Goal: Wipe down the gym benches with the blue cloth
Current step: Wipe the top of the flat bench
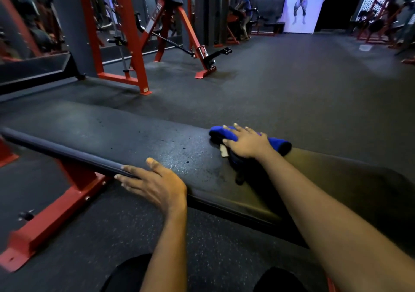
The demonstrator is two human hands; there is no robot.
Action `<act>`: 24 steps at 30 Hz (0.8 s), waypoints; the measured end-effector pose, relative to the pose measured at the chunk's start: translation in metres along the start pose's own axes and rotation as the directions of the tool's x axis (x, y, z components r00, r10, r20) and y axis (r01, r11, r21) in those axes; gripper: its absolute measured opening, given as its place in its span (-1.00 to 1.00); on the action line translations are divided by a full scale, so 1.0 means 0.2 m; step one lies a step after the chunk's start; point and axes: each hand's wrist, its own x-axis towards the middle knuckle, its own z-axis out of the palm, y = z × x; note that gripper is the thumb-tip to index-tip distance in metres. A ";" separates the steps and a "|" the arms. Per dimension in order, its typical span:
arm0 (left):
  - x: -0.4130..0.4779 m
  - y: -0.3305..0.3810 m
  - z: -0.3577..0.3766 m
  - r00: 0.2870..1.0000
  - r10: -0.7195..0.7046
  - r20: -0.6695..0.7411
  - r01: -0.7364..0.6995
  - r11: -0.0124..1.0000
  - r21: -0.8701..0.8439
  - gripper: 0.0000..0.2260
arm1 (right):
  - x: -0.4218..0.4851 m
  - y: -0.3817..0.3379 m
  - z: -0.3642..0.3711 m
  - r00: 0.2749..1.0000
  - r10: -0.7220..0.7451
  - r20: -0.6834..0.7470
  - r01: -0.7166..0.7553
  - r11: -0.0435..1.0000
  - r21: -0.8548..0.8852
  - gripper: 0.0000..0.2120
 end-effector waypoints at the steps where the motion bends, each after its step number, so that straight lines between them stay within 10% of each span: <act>1: 0.00 -0.01 0.00 1.000 -0.001 -0.004 0.001 1.000 -0.003 -0.40 | 0.01 -0.05 0.01 0.999 -0.046 0.000 0.046 0.999 -0.009 -0.44; 6: 0.02 -0.03 0.00 1.000 -0.006 -0.027 0.006 1.000 -0.022 -0.41 | -0.31 0.04 0.08 0.951 -0.304 -0.059 0.305 0.952 0.014 -0.48; 13: -0.01 -0.01 -0.01 1.000 -0.012 -0.020 0.011 0.999 -0.041 -0.43 | -0.07 -0.07 0.02 0.994 -0.109 -0.025 0.109 0.994 0.018 -0.46; 24: -0.01 0.02 -0.04 0.998 -0.034 0.059 0.035 0.999 -0.031 -0.42 | -0.81 0.04 0.12 0.912 -0.408 -0.039 0.401 0.909 -0.115 -0.38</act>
